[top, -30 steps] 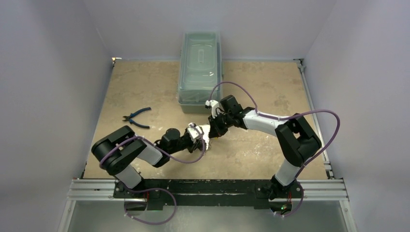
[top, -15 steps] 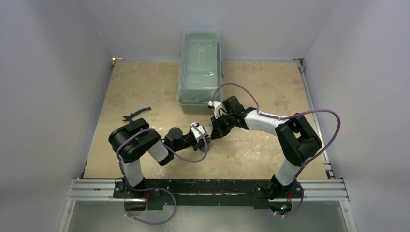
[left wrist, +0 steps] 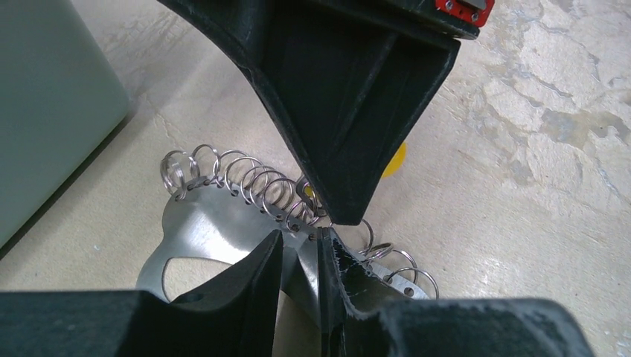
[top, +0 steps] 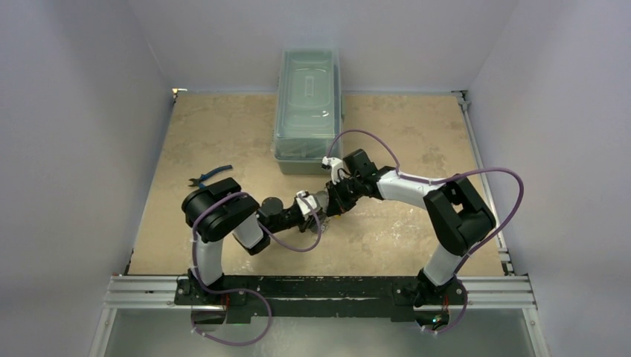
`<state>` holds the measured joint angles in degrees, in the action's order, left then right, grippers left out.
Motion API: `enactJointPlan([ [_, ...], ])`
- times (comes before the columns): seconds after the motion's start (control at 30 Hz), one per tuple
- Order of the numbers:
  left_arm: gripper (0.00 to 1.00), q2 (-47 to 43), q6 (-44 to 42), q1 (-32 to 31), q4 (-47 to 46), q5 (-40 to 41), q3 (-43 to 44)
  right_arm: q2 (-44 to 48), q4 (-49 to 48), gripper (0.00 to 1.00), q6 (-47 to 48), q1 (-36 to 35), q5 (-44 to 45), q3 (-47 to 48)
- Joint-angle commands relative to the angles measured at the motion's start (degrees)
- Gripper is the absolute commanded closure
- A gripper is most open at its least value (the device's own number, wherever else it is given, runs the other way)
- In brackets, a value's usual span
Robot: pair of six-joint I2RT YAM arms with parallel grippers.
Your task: Remove the keys from the keyring
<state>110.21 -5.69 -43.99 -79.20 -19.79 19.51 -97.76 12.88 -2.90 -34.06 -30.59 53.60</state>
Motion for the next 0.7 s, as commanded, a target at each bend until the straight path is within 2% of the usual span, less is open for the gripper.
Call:
enactJointPlan([
  [0.0,0.77,2.0,-1.4,0.3,-4.8,-2.0,1.8,2.1,0.1,1.0,0.8,0.2,-0.4,-0.5],
  [0.27,0.7,1.7,-3.4,0.3,-5.3,-3.8,1.7,2.3,0.5,1.0,1.3,0.2,-0.5,-0.3],
  [0.4,0.67,-0.6,-4.2,0.6,-4.6,-7.6,0.9,3.0,0.6,1.0,2.1,0.2,-0.6,-0.4],
  [0.67,0.68,-2.4,-3.4,2.7,-0.8,-15.1,3.0,4.4,1.3,1.0,4.2,0.6,-0.7,-0.6],
])
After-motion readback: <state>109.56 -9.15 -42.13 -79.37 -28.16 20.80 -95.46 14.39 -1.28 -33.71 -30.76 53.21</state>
